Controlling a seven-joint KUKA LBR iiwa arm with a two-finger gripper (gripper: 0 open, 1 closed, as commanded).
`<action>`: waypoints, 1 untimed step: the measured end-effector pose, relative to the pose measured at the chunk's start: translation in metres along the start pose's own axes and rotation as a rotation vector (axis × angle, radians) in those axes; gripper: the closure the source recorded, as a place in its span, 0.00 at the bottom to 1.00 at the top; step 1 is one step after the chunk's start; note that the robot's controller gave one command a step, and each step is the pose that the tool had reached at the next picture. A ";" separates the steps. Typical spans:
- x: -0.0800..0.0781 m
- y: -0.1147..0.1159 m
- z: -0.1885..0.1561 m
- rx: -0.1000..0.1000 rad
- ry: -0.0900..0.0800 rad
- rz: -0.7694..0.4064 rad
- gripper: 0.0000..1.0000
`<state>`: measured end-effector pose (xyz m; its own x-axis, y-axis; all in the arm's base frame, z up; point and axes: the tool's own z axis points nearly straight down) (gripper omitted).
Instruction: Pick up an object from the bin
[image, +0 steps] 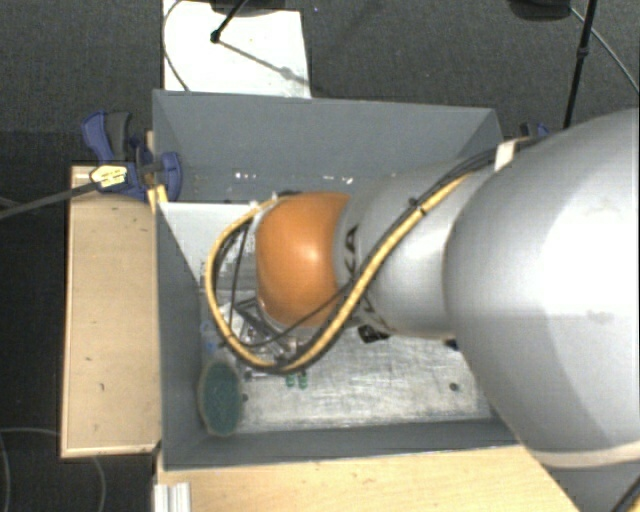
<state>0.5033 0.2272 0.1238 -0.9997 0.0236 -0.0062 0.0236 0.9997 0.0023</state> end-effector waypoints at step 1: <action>0.001 0.000 0.001 0.001 0.003 -0.001 0.00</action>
Offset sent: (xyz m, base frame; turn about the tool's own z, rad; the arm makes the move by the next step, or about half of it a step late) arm 0.0000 0.0000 0.0000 0.0000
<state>0.5022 0.2273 0.1224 -0.9997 0.0229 -0.0031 0.0229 0.9997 0.0015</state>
